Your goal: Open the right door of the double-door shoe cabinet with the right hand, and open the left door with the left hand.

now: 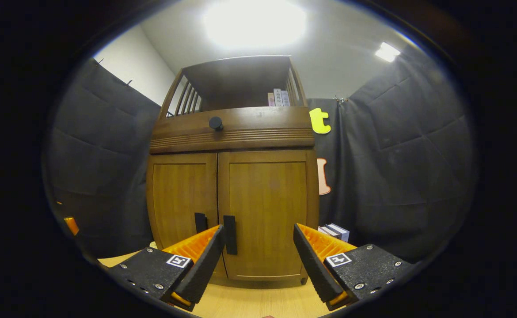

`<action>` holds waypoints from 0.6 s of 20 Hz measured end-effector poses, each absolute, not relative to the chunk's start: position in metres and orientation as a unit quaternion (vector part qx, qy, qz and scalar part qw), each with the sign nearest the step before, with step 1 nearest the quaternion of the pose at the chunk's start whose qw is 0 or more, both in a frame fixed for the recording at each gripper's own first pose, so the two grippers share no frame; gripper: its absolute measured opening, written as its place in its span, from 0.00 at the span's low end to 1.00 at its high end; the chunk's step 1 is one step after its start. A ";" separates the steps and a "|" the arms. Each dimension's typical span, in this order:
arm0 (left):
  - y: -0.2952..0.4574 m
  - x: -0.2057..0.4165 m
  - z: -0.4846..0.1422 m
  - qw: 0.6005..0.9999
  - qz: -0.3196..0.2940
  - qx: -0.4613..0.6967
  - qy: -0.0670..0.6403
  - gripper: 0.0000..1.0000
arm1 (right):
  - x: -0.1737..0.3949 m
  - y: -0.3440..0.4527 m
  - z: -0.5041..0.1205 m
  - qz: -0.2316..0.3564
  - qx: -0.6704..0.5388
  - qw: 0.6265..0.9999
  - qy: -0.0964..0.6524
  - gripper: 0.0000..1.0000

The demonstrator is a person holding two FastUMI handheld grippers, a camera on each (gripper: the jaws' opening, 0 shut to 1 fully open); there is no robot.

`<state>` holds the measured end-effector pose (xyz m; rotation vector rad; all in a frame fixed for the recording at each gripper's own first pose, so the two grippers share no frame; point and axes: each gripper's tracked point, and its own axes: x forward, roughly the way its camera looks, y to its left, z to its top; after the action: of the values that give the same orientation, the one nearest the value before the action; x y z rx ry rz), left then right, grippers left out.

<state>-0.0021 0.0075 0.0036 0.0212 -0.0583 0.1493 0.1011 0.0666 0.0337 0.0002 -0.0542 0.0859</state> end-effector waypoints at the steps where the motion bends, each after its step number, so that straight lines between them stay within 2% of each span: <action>1: 0.009 -0.002 0.006 0.996 0.081 0.011 -0.030 0.99 | 0.108 0.070 0.036 0.044 0.000 0.999 -0.030 0.95; 9: 0.015 -0.003 0.008 0.992 0.123 0.016 -0.030 0.99 | 0.169 0.099 0.019 0.061 0.009 0.998 -0.014 0.95; 10: 0.016 -0.002 0.007 0.991 0.129 0.016 -0.027 0.88 | 0.178 0.103 0.013 0.063 0.010 0.998 -0.007 0.95; 11: 0.017 -0.003 0.008 0.990 0.135 0.016 -0.024 0.99 | 0.185 0.106 0.007 0.064 0.011 0.998 -0.001 0.95; 12: 0.018 -0.003 0.008 0.989 0.142 0.017 -0.022 0.99 | 0.193 0.112 0.003 0.066 0.011 0.998 0.003 0.95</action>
<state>-0.0026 0.0182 0.0077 0.0341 -0.0446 0.2852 0.1928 0.1116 0.0035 0.0225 0.0069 0.1313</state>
